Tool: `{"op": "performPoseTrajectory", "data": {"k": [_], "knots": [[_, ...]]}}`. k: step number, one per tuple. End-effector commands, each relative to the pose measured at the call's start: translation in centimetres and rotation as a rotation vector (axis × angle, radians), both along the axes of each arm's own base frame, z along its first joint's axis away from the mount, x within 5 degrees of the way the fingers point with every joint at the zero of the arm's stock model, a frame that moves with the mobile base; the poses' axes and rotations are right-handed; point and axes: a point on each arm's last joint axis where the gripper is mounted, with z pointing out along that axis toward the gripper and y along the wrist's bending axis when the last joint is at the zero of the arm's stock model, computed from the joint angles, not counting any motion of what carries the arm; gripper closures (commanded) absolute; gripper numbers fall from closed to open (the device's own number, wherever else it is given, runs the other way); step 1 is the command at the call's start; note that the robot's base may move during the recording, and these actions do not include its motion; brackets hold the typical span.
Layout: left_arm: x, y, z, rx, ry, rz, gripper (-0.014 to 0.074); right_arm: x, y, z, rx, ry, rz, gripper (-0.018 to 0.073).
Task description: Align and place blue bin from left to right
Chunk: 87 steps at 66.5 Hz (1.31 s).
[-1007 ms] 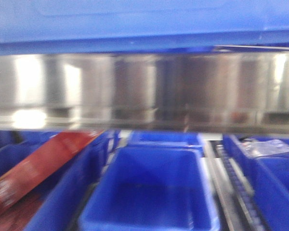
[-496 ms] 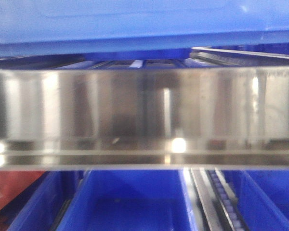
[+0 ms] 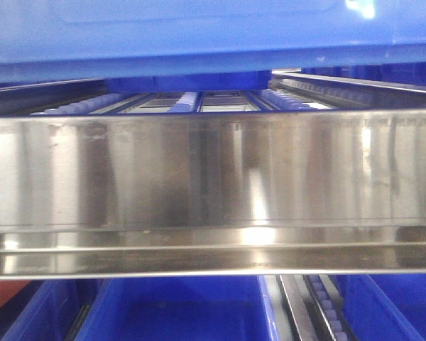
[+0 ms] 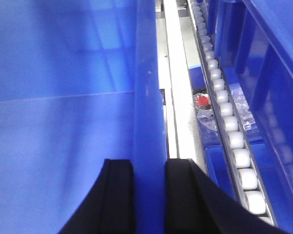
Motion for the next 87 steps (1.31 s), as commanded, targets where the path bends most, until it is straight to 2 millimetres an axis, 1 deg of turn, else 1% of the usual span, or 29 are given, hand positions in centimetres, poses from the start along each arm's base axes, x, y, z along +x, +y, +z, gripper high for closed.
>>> {"op": "performPoseTrajectory", "data": {"k": [1,48,61,69,76,78,87], "knots": [[0.0,-0.9,1.0,-0.053,-0.086,-0.080,0.0707,-0.4,2.0,2.6,0.198,-0.193,0.177,0.0637],[0.0,-0.9,1.0,-0.053,-0.086,-0.080,0.0707,-0.4,2.0,2.6,0.198,-0.193,0.177,0.0637],[0.1,-1.0,1.1,-0.055,-0.101,-0.090,0.0707,-0.3,1.7,2.1,0.164,-0.156,0.149,0.0637],[0.5,-0.3,1.3,-0.068,-0.094,-0.071,0.0707,-0.3,1.8,2.1,0.151,-0.157,0.153,0.0637],[1.1,0.5,1.4,-0.071,-0.074,-0.090,0.0707,0.1,2.1,1.6,0.125,-0.143,0.149,0.0637],[1.4,0.8,1.4,-0.069,-0.069,-0.099,0.0707,0.4,2.5,1.2,0.115,-0.135,0.150,0.0636],[2.8,1.6,1.2,-0.137,-0.051,-0.177,0.0707,1.2,3.5,1.1,0.111,-0.124,0.143,0.0636]]}}
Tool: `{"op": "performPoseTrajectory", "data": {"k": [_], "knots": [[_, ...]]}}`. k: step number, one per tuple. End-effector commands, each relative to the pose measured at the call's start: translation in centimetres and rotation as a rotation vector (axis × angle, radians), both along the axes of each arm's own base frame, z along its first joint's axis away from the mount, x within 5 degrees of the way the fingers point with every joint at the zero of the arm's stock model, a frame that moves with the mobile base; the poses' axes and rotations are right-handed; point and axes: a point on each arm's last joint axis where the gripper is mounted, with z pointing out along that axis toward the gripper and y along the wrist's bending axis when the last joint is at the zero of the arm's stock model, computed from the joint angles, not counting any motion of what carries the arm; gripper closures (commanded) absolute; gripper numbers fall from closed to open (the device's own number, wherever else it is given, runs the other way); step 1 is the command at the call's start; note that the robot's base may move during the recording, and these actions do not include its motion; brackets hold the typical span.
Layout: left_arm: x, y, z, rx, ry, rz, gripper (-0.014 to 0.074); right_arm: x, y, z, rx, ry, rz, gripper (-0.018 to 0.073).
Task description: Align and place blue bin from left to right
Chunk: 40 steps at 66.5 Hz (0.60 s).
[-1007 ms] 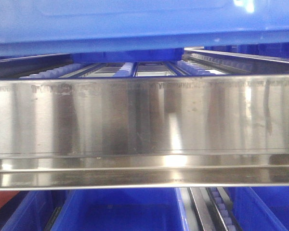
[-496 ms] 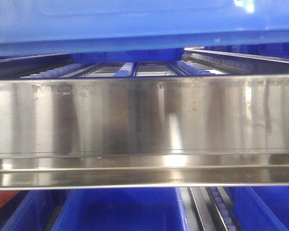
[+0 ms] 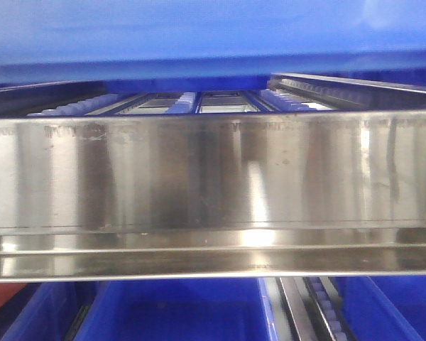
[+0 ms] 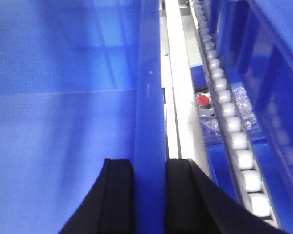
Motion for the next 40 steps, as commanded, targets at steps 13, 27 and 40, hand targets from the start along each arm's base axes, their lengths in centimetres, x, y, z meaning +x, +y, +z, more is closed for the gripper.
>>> {"op": "performPoseTrajectory", "data": {"k": [13,27,40], "knots": [[2.7,1.9,1.6,-0.151,-0.155,-0.098,0.0707,2.2,4.0,2.2,0.154,-0.127,0.104,0.0637],[4.3,2.6,0.8,-0.162,-0.135,-0.085,0.0707,4.6,5.0,0.8,0.162,-0.085,0.076,0.0637],[6.5,1.7,-0.9,-0.144,-0.120,-0.098,0.0707,6.0,5.2,-0.4,0.149,-0.059,0.039,0.0637]]}}
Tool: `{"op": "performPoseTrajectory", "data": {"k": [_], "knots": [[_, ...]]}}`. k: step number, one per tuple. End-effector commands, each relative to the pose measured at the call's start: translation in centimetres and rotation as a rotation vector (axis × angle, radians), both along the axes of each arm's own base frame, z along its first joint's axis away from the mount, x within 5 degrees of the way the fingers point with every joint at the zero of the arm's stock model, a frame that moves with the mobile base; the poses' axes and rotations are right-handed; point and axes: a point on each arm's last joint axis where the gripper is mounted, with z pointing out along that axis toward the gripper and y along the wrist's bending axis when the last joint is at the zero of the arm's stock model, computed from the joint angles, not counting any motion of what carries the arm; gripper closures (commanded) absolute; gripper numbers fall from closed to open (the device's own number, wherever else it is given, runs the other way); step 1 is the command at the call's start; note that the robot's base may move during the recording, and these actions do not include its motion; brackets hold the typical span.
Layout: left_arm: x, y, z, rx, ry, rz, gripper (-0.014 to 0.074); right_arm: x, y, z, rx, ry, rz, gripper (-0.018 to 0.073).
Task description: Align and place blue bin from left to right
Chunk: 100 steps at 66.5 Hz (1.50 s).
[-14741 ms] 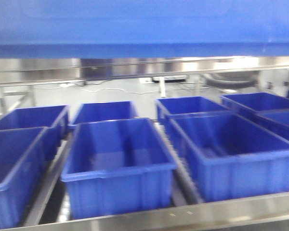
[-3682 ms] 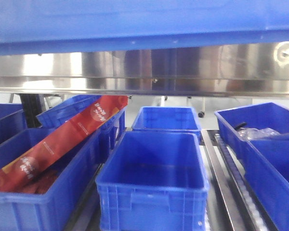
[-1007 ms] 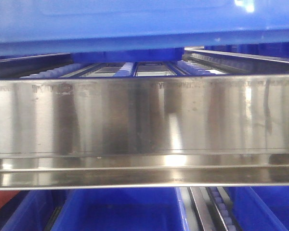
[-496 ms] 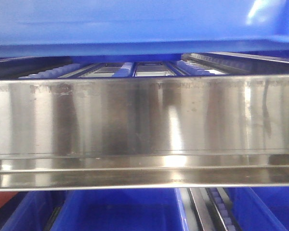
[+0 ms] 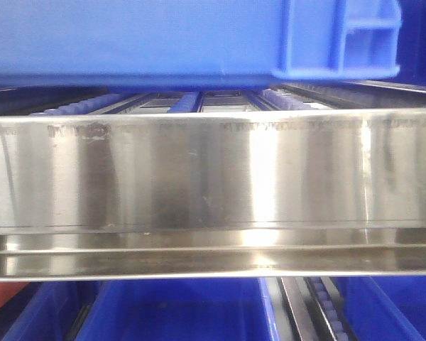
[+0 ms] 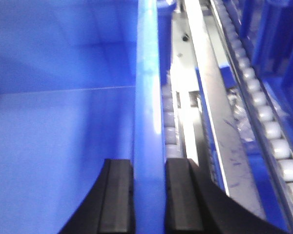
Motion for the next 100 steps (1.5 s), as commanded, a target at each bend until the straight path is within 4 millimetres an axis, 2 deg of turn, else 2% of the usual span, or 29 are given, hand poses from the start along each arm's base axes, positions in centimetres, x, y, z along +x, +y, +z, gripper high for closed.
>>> {"op": "performPoseTrajectory", "data": {"k": [1,18,25,46,51,63,68,77,79,85,100], "knots": [[0.7,-1.6,0.8,-0.096,-0.101,-0.083,0.0707,0.1,1.0,1.1,0.100,-0.073,0.063,0.0637],[2.7,-2.3,-1.2,-0.056,-0.053,-0.080,0.0707,1.3,1.9,-0.3,0.076,-0.064,0.064,0.0637],[2.9,-2.4,-1.5,-0.049,-0.047,-0.079,0.0707,2.0,1.9,-1.0,0.061,-0.050,0.049,0.0637],[3.5,-2.5,-2.2,-0.032,-0.033,-0.077,0.0702,3.0,1.3,-1.3,0.057,-0.048,0.021,0.0637],[3.7,-2.6,-2.5,-0.029,-0.025,-0.077,0.0659,3.0,1.3,-1.3,0.058,-0.049,0.020,0.0637],[4.0,-2.7,-2.8,-0.025,-0.016,-0.077,0.0458,3.1,1.3,-1.4,0.056,-0.047,0.020,0.0622],[4.0,-2.7,-2.8,-0.023,-0.017,-0.076,0.0368,3.1,1.3,-1.4,0.054,-0.045,0.018,0.0529],[4.0,-2.7,-2.8,-0.023,-0.017,-0.076,0.0262,3.1,1.2,-1.5,0.045,-0.034,0.010,0.0239],[4.0,-2.7,-2.8,-0.023,-0.017,-0.076,0.0245,3.0,1.1,-1.6,0.040,-0.028,0.006,0.0198],[4.0,-2.7,-2.8,-0.023,-0.017,-0.076,0.0207,3.0,0.9,-1.8,0.018,-0.005,-0.013,0.0144],[3.8,-2.6,-2.5,-0.024,-0.018,-0.072,0.0206,2.7,0.4,-1.6,-0.008,0.002,-0.027,0.0146]]}}
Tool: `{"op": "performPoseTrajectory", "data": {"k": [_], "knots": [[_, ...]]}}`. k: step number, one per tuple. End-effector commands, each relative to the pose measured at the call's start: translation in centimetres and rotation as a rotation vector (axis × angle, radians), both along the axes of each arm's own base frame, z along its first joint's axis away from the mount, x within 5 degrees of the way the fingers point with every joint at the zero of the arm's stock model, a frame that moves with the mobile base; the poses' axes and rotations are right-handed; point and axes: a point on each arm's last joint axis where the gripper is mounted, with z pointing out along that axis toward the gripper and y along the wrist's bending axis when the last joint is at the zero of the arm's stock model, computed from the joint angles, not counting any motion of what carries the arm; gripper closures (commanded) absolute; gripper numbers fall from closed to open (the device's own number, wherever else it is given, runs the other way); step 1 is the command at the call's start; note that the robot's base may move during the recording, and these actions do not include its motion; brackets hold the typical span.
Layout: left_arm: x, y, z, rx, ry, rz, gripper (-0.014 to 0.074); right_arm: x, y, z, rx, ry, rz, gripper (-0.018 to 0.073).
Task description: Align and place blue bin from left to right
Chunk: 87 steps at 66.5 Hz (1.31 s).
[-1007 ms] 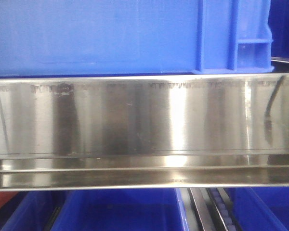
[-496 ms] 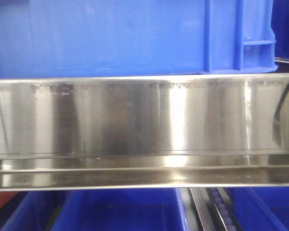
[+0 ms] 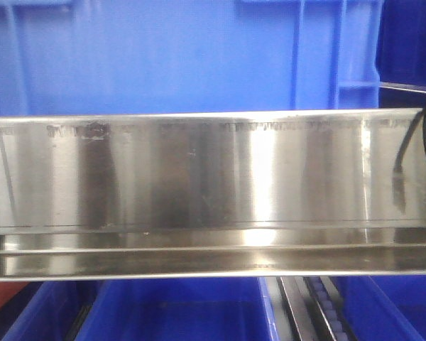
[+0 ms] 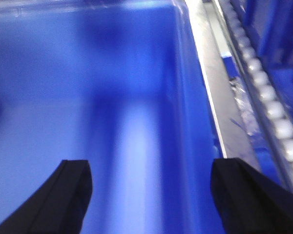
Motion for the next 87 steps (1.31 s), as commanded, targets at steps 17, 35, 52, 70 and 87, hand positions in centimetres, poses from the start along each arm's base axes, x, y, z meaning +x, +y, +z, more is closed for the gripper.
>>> {"op": "performPoseTrajectory", "data": {"k": [17,35,52,70,87], "knots": [[-1.3,0.6,2.9,-0.019,0.006,0.045,0.0216,-1.4,-1.5,3.5,0.014,-0.080,0.014,0.0259],[-2.6,1.3,5.5,-0.046,-0.030,0.064,0.0621,-2.5,-2.6,5.8,0.048,-0.127,0.015,0.0599],[-5.5,2.1,7.8,-0.120,-0.062,0.048,0.0707,-4.5,-4.6,7.0,0.031,-0.073,-0.004,0.0645],[-10.6,1.9,6.3,-0.247,-0.219,-0.117,0.0707,-9.4,-6.2,7.1,0.127,-0.218,0.164,0.0645],[-16.5,3.9,4.0,-0.360,-0.456,-0.222,0.0707,-13.7,-10.4,5.8,0.122,-0.367,0.269,0.0645]]}}
